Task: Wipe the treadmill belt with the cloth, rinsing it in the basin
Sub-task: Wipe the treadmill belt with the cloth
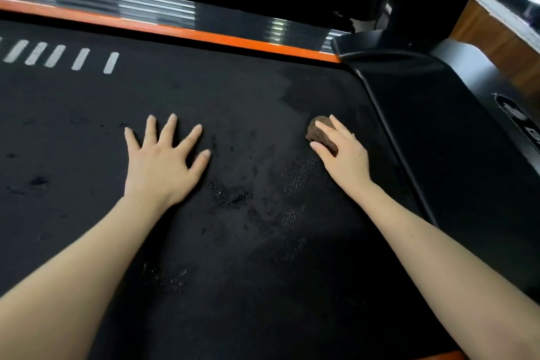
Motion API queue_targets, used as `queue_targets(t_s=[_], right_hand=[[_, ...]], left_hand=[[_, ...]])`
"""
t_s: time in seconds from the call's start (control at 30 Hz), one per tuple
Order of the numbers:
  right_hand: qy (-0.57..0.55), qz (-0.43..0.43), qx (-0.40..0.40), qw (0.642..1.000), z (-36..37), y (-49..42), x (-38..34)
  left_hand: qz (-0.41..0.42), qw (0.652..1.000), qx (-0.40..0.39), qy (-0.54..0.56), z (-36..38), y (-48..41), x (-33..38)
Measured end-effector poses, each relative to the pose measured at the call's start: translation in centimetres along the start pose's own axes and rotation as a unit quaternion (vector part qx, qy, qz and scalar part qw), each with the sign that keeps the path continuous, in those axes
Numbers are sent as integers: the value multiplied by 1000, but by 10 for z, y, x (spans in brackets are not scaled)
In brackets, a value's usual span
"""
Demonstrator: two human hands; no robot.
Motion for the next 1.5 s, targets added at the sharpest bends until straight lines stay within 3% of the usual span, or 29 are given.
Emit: queue_targets(t_s=[0.2,0.27,0.37,0.43,0.47,0.57,0.63,0.67,0.8,0.87,0.9,1.0,1.07,1.27,1.33,1.43,1.5], right_hand=[[-22,46,17,999,9,-46,-27],[-39,-24,-7,999,25,-13,-56],[-65,-176,-117,975,40,57,-80],[-50,-217,-141,965,35,41,-74],[-44,-192,-124,973,34,15,-65],[-38,-9,-15,999,24,-76,-37],[-17,29,25,999,26,-85,-49],[-20,12,13,1000,33,-70,-62],[-66,-191,-121,972,53,29,-98],[-27,-238,-130,962,46,8,-91],[-16,-209,-109,972,45,-21,-80],[-20,-6,3,1000,33,-107,-54],[-5,26,30,999,40,-110,-72],[-36,-228,-111,967,66,-28,-122],[-10,-179,-76,981,60,-76,-99],[-26,46,16,998,44,-145,-62],[-18,65,34,997,56,-143,-85]], left_hand=[[2,1000,8,8,2,1,2],[0,1000,9,12,2,-1,2],[2,1000,13,12,3,1,2],[5,1000,14,14,2,0,2],[5,1000,15,15,2,0,2],[-1,1000,20,16,4,1,2],[-4,1000,23,13,3,1,2],[-3,1000,22,16,3,1,2],[-3,1000,21,18,1,2,3],[-3,1000,21,20,2,2,3],[-4,1000,22,21,2,2,2],[-4,999,27,20,1,2,3],[-3,1000,22,20,2,0,2],[1,1000,20,19,0,1,3],[3,1000,21,21,1,1,3],[3,999,28,20,1,1,4],[5,999,29,18,1,1,4]])
Point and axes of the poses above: each hand's wrist, its own y-axis away from the middle knuckle, its own z-axis out of the palm, x = y × z, the point moved 6 cm from there along -y, towards the middle knuckle, and after that the axes turned 9 degrees about z, right-handed, at the moved point
